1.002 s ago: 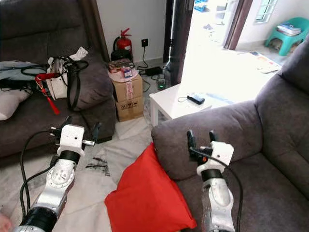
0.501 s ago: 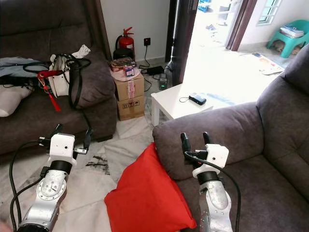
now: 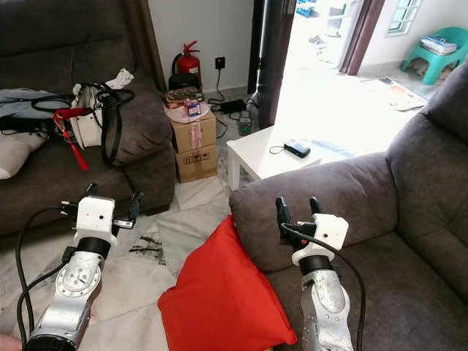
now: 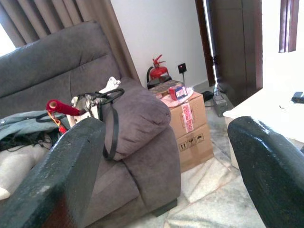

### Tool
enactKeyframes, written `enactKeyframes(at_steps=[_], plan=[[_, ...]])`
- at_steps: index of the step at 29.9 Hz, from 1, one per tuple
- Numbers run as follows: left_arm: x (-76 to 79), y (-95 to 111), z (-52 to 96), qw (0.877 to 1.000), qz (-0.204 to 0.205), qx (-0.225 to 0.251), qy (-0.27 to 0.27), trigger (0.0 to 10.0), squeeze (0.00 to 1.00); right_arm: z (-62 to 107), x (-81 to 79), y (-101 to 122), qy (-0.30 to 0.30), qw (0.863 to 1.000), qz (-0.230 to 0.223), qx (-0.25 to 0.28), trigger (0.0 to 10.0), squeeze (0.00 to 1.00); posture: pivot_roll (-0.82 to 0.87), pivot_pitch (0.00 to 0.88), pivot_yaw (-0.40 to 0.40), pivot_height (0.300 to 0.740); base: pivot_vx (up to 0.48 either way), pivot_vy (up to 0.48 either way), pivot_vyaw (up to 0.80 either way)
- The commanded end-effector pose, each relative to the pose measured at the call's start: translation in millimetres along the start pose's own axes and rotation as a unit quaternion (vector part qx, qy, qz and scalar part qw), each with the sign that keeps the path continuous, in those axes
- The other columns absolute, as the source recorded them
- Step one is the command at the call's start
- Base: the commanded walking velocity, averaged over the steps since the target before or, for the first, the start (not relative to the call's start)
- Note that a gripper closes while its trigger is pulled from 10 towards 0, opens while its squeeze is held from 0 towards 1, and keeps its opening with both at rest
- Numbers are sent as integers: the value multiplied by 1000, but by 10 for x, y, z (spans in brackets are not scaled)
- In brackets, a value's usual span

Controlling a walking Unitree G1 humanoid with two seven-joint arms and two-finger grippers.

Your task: Move the pillow to the sofa from floor

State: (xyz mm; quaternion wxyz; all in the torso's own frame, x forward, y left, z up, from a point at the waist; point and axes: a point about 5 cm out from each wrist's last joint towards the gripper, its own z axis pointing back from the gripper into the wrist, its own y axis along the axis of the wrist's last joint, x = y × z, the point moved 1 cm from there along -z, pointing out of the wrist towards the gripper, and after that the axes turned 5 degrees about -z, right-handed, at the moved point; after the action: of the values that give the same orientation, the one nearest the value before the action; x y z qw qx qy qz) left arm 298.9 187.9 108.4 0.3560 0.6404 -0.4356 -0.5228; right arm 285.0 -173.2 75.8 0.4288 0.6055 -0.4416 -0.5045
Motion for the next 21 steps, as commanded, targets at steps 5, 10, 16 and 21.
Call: enactKeyframes(at_steps=[5, 10, 16, 21], plan=[[-6, -7, 51, 1000, 3, -9, -4, 10000, 0, -43, 1, 38, -1, 1000, 6, -4, 10000, 0, 22, 73, 2, 708, 0, 0, 0], [9, -7, 71, 1000, 5, -12, -7, 10000, 0, -32, -6, 32, -2, 1000, 7, -8, 10000, 0, 19, 77, 1, 673, 0, 0, 0], [12, -3, 75, 1000, 5, -14, -10, 10000, 0, -22, -8, 6, -4, 1000, 8, -13, 10000, 0, 21, 81, 3, 635, 0, 0, 0], [16, -7, 79, 1000, 5, -17, -12, 10000, 0, -22, -18, -1, 0, 1000, 9, -15, 10000, 0, 20, 81, 3, 600, 0, 0, 0]])
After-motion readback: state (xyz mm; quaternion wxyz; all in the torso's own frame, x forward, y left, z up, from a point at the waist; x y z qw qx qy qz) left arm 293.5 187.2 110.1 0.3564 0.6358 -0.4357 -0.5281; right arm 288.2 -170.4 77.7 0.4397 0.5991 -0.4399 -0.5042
